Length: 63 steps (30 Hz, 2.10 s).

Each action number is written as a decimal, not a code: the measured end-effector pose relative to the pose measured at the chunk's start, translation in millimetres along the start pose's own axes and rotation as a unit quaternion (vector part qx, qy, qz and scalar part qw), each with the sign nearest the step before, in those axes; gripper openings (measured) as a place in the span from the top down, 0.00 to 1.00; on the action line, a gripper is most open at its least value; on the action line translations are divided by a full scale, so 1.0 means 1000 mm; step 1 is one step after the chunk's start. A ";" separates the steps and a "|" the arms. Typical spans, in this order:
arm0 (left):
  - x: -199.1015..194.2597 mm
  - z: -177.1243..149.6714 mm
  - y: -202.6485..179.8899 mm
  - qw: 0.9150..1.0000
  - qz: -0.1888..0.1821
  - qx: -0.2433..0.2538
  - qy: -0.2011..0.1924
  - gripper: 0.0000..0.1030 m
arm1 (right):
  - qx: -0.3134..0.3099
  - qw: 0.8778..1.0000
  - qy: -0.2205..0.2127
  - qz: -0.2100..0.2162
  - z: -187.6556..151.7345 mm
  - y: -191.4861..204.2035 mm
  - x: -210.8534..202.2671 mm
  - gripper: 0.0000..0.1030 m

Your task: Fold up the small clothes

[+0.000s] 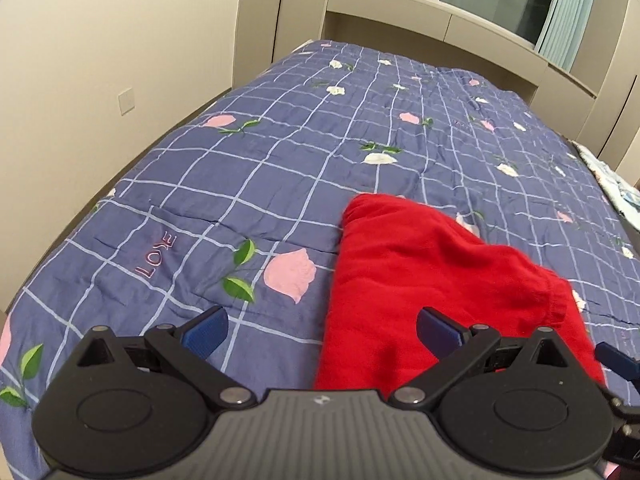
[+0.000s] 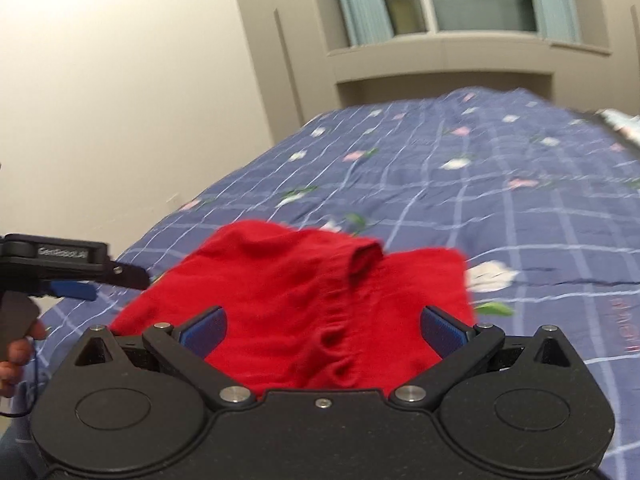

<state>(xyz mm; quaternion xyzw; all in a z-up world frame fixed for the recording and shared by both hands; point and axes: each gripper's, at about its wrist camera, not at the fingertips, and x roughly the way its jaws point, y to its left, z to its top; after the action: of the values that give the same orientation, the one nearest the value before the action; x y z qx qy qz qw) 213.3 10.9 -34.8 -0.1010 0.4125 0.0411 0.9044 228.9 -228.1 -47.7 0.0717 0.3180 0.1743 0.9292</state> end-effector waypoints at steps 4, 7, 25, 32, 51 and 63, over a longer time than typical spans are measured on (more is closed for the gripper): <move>0.018 -0.001 0.002 1.000 0.004 -0.002 0.021 0.01 | 0.014 0.999 0.042 0.009 -0.007 -0.001 0.022 0.00; 0.032 -0.007 0.002 0.999 0.011 0.002 0.042 0.01 | 0.037 0.999 0.036 0.011 -0.015 -0.005 0.027 0.00; 0.043 -0.020 -0.002 0.999 0.002 0.008 0.038 0.00 | 0.185 0.981 0.019 0.050 0.011 -0.027 0.043 0.07; 0.043 -0.021 -0.001 0.999 0.002 0.004 0.037 0.00 | 0.199 0.980 0.012 0.008 -0.005 -0.027 0.031 0.49; 0.014 0.023 -0.030 0.999 -0.014 0.001 0.035 0.00 | 0.068 0.996 -0.050 -0.026 0.040 -0.023 -0.021 0.87; 0.052 -0.013 -0.043 0.996 -0.018 0.034 0.079 0.00 | 0.087 0.992 -0.006 -0.091 -0.003 -0.063 -0.006 0.84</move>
<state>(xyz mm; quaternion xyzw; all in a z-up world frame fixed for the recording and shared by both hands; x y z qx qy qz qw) 244.6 -34.2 -75.6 -0.0806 0.4820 0.0029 0.8725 240.6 -288.4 -62.0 0.1244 0.3320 0.0602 0.9331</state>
